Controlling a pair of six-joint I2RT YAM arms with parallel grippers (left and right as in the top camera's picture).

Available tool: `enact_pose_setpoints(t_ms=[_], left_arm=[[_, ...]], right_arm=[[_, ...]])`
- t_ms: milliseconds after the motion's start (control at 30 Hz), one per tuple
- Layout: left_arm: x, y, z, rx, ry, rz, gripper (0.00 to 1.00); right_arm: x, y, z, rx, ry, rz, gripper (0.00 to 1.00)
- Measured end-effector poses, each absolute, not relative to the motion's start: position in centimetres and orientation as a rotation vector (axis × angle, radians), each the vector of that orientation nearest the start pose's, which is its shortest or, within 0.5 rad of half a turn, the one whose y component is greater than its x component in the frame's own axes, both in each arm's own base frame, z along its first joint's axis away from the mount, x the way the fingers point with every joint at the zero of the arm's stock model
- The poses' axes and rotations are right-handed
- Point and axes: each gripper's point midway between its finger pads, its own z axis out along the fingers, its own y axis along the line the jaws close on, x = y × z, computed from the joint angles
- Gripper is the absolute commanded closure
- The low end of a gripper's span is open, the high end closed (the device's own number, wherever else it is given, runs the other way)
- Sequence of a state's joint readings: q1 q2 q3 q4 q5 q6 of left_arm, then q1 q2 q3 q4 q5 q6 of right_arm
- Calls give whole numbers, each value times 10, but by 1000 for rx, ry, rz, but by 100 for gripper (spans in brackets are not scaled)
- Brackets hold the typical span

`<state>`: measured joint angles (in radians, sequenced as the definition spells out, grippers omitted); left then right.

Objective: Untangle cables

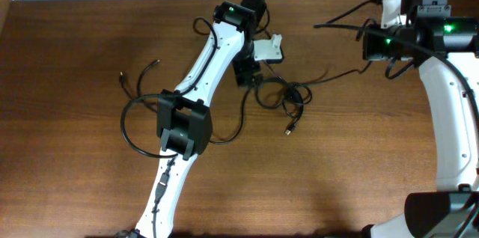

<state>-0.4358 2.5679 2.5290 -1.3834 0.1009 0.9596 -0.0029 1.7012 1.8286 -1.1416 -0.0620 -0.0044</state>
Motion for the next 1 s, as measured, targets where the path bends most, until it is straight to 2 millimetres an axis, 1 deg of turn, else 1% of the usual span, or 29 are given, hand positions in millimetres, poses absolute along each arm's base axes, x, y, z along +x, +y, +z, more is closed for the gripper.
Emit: enact_pose_setpoints(t_ms=[33, 67, 100, 133, 167, 200, 233, 267, 300, 333, 400, 433, 467, 500, 567, 600, 633, 700, 800, 867, 900, 933, 967, 1000], left_arm=[[476, -240, 66, 1924, 2225, -71, 1], [476, -242, 69, 1932, 2208, -68, 1], [475, -244, 76, 1940, 2192, -65, 1], [478, -249, 95, 1932, 2152, -54, 1], [486, -262, 124, 1896, 2064, -20, 1], [490, -271, 140, 1874, 2008, -4, 1], [500, -285, 155, 1837, 1927, 19, 1], [499, -287, 156, 1838, 1921, 11, 1], [498, -289, 153, 1842, 1922, -7, 1], [499, -290, 142, 1854, 1935, -22, 1], [502, -286, 100, 1889, 2002, -45, 1], [502, -277, 73, 1906, 2063, -54, 1], [503, -263, 57, 1907, 2123, -64, 1], [506, -251, 52, 1893, 2156, -68, 1], [509, -227, 50, 1865, 2220, -76, 1], [508, -223, 50, 1863, 2233, -80, 1], [507, -226, 50, 1859, 2228, -112, 100], [504, -232, 50, 1840, 2231, -167, 100], [498, -236, 33, 1804, 2290, -238, 100], [498, -240, 32, 1767, 2307, -273, 100], [500, -242, 34, 1710, 2338, -283, 100], [503, -244, 43, 1641, 2365, -286, 100], [507, -246, 59, 1578, 2364, -279, 100], [517, -249, 97, 1460, 2331, -253, 100]], right_arm=[[419, 10, 257, -25, 2587, 82, 96], [419, 11, 257, -27, 2585, 86, 96], [420, 11, 258, -28, 2581, 86, 96], [422, 11, 259, -28, 2571, 86, 96], [423, 11, 259, -28, 2569, 86, 96], [424, 11, 260, -28, 2564, 86, 96], [423, 11, 260, -35, 2564, 84, 96], [423, 11, 260, -37, 2565, 84, 96], [423, 11, 260, -42, 2564, 81, 96], [423, 11, 260, -50, 2564, 79, 96], [422, 11, 259, -57, 2568, 78, 96], [422, 11, 259, -56, 2571, 78, 96], [422, 11, 259, -57, 2571, 77, 96], [422, 11, 259, -57, 2571, 78, 96], [422, 11, 259, -57, 2571, 78, 96], [422, 11, 259, -58, 2571, 78, 96], [422, 11, 259, -57, 2572, 78, 96], [420, 11, 258, -57, 2582, 78, 96], [419, 11, 257, -56, 2583, 79, 96], [418, 11, 257, -56, 2589, 79, 96], [418, 11, 257, -56, 2589, 79, 96], [418, 11, 257, -57, 2589, 79, 96], [418, 11, 257, -57, 2589, 80, 96], [418, 11, 257, -57, 2590, 82, 96]])
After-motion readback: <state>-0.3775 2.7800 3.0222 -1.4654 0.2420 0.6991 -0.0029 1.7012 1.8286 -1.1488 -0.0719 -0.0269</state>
